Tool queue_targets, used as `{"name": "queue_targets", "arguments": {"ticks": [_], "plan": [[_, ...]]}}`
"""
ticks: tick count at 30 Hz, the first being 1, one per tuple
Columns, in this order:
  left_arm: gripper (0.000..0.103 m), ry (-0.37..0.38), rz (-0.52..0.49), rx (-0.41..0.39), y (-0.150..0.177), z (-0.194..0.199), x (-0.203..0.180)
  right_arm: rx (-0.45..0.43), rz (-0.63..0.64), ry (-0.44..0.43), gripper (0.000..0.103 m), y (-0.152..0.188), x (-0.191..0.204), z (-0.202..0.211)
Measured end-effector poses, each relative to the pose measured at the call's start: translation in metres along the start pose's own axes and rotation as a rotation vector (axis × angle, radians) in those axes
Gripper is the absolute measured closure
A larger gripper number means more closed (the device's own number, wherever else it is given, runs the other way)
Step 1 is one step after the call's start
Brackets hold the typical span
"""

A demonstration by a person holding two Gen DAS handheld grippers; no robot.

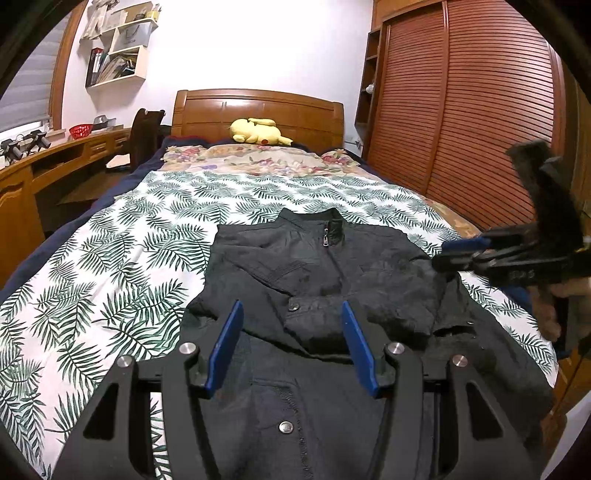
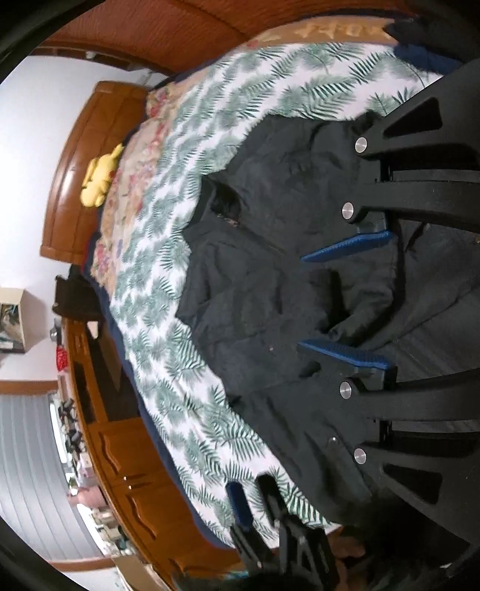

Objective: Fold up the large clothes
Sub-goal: 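Lower the sleeve onto the jacket front and open the right gripper, then grasp the jacket fabric near the buttons with the right gripper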

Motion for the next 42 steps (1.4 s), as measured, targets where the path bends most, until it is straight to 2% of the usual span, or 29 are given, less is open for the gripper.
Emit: {"name": "queue_targets", "arguments": {"ticks": [10,16,21,27,29,30,32,34,42], "plan": [[0.049,-0.013,-0.001,0.005,0.002,0.001,0.007,0.097,-0.168,-0.005,0.059,0.019,-0.027,-0.082],[0.049,-0.017,-0.004,0.0,0.002,0.004,0.009,0.144,-0.233,-0.014,0.058,0.026,-0.03,-0.109],[0.049,-0.02,-0.001,-0.003,0.003,0.008,0.014,0.162,-0.318,-0.087,0.057,0.032,-0.029,-0.119],[0.049,-0.022,0.007,-0.008,0.003,0.011,0.016,0.178,-0.318,-0.173,0.057,0.03,-0.015,-0.121],[0.049,-0.023,0.007,-0.008,0.003,0.011,0.016,0.183,-0.294,-0.203,0.067,0.029,-0.006,-0.121],[0.049,-0.022,0.007,-0.009,0.003,0.011,0.016,0.184,-0.274,-0.222,0.079,0.028,0.001,-0.119],[0.049,-0.023,0.006,-0.012,0.003,0.012,0.017,0.18,-0.243,-0.237,0.09,0.027,0.009,-0.116],[0.049,-0.022,0.007,-0.015,0.003,0.013,0.018,0.168,-0.209,-0.257,0.093,0.027,0.021,-0.109],[0.049,-0.028,0.019,-0.023,0.003,0.017,0.026,0.149,-0.097,-0.316,0.094,0.046,0.075,-0.079]]}}
Point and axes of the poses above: each gripper's, at about its wrist camera, not at the fingertips, and z roughly against the way its jaws point, x to its left, y to its underside, the point moved 2 cm from there along -z, roughly the way its jaws point
